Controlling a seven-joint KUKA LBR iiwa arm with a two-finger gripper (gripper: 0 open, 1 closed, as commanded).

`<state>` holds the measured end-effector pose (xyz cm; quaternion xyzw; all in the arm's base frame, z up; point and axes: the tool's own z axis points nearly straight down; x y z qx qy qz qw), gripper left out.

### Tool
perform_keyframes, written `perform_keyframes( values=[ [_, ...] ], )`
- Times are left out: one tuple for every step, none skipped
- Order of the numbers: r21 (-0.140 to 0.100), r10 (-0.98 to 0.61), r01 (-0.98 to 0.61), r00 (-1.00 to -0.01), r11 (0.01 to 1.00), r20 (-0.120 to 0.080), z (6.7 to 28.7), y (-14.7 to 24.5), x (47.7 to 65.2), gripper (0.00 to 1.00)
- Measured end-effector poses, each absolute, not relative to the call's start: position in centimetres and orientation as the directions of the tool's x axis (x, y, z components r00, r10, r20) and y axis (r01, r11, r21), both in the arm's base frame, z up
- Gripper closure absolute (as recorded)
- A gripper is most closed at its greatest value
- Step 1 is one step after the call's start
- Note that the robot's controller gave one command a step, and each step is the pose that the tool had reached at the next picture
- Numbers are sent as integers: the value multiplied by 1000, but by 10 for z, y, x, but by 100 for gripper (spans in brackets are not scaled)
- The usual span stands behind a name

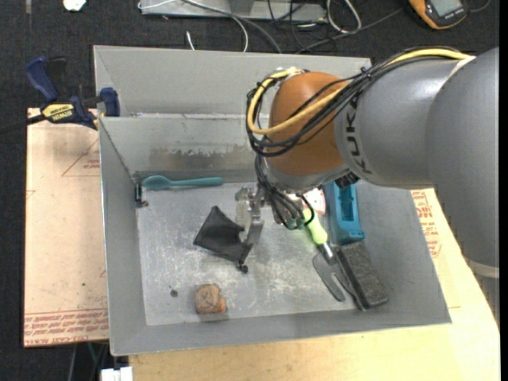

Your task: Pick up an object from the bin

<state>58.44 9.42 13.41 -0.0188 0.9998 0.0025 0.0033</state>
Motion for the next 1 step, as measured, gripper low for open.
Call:
perform_keyframes(
  values=[
    [6,77,77,-997,997,-8,227,84,626,100]
  ],
)
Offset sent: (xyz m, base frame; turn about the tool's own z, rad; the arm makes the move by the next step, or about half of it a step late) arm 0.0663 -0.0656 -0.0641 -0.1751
